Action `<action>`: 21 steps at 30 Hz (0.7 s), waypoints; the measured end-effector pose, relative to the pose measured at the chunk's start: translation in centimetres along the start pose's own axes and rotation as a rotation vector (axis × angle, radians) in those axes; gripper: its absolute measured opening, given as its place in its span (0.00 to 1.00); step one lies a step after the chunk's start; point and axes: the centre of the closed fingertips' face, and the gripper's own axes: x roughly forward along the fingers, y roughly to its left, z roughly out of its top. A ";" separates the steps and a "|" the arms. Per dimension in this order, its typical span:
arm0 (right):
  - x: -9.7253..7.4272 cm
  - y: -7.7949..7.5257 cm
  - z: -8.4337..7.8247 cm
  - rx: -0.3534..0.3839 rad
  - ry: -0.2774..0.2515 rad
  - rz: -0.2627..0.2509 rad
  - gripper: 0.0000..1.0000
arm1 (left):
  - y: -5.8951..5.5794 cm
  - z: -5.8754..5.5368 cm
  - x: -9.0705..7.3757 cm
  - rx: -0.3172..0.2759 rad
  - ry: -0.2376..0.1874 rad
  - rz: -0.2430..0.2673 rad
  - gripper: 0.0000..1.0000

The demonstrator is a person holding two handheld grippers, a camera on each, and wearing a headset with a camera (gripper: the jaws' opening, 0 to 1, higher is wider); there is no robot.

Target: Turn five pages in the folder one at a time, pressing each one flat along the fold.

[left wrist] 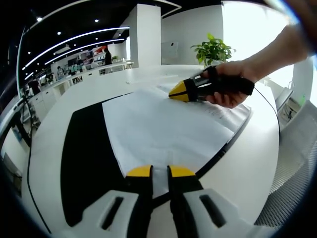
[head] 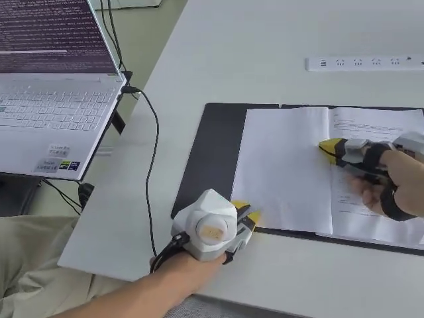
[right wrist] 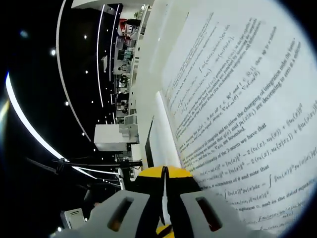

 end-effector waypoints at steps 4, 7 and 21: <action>-0.9 -0.8 -1.9 -0.006 0.027 0.000 0.00 | 0.0 0.0 0.1 -0.002 0.000 0.000 0.10; -2.0 -1.3 -3.2 0.007 0.033 0.007 0.00 | 0.0 0.0 0.0 -0.003 0.002 0.001 0.10; -5.5 -2.6 -8.8 0.011 0.094 0.000 0.00 | -0.1 0.0 -0.1 -0.011 0.000 0.000 0.10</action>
